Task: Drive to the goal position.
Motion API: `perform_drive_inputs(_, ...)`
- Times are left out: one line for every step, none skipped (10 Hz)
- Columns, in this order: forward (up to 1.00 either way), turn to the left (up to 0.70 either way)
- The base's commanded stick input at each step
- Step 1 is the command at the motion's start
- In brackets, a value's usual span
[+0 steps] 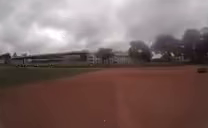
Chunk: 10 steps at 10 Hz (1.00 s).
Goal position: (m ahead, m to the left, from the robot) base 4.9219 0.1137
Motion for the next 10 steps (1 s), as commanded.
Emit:
perform_drive_inputs(0.7, 0.0)
perform_drive_inputs(0.7, 0.0)
perform_drive_inputs(0.7, 0.0)
perform_drive_inputs(0.7, 0.0)
perform_drive_inputs(0.7, 0.0)
perform_drive_inputs(0.7, 0.0)
perform_drive_inputs(0.7, 0.0)
perform_drive_inputs(0.7, 0.0)
perform_drive_inputs(0.7, 0.0)
perform_drive_inputs(0.7, 0.0)
